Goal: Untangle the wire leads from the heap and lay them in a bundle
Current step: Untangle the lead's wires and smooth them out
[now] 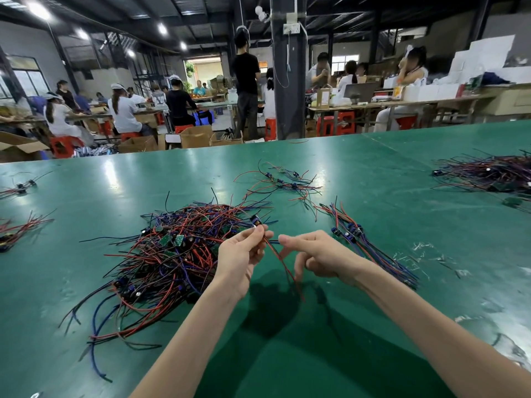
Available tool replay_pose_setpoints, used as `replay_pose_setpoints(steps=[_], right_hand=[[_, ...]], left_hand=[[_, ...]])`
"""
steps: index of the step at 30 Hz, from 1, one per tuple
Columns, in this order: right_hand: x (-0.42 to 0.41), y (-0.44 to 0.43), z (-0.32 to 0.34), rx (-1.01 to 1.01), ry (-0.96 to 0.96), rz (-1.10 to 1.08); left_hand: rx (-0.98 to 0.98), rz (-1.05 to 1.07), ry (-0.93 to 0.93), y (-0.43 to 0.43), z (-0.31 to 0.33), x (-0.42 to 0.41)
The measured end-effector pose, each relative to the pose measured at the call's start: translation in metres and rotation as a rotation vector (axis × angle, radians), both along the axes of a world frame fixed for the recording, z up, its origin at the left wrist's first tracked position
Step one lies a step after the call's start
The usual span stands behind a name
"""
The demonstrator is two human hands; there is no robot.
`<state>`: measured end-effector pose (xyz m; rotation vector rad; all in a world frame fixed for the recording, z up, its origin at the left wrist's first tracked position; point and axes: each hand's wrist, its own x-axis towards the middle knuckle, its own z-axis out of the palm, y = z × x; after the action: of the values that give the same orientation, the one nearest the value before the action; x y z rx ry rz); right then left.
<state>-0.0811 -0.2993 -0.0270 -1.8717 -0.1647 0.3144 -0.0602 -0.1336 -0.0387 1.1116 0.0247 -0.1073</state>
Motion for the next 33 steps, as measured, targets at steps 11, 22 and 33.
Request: replay_pose_setpoints(steps=[11, 22, 33], right_hand=[[0.009, 0.004, -0.014, 0.107, -0.197, -0.164], [0.03, -0.073, 0.004, -0.084, -0.368, -0.624], [0.026, -0.096, -0.002, -0.629, 0.035, -0.609]], left_hand=[[0.227, -0.116, 0.006, -0.014, -0.01, -0.01], [0.18, -0.157, 0.085, -0.011, -0.01, -0.009], [0.189, -0.148, 0.087, -0.01, -0.008, -0.009]])
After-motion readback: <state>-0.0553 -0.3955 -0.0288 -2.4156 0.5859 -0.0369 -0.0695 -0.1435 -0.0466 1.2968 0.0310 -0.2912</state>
